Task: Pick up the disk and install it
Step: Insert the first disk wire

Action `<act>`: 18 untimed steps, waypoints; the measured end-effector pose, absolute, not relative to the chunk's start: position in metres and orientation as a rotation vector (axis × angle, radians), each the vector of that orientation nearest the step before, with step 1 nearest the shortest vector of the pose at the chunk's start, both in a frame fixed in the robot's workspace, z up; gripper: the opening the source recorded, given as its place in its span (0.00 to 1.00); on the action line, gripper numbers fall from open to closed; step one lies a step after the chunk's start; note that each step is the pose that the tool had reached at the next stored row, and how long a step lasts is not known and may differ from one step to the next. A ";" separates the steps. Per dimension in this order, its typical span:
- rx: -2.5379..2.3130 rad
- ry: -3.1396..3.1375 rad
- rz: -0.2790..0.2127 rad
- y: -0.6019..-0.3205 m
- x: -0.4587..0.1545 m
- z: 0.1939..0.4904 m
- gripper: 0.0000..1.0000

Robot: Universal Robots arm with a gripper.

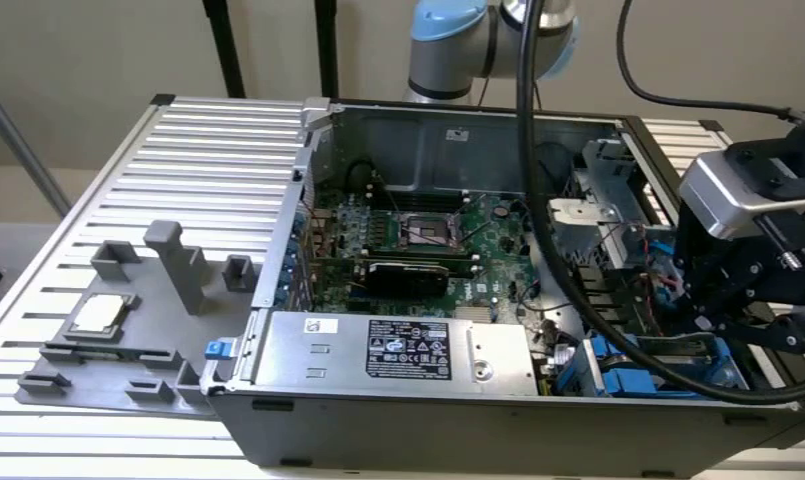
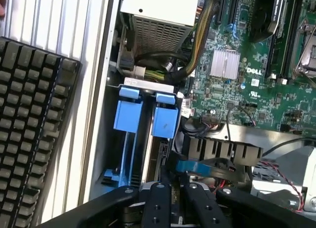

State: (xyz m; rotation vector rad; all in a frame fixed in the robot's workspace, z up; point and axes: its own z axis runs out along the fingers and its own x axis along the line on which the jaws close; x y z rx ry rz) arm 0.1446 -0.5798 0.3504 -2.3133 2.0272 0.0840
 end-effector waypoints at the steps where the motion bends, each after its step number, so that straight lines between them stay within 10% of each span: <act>1: -2.307 2.029 0.076 -0.580 0.145 0.350 0.00; 18: -2.198 2.135 -0.009 -0.580 0.139 0.349 0.00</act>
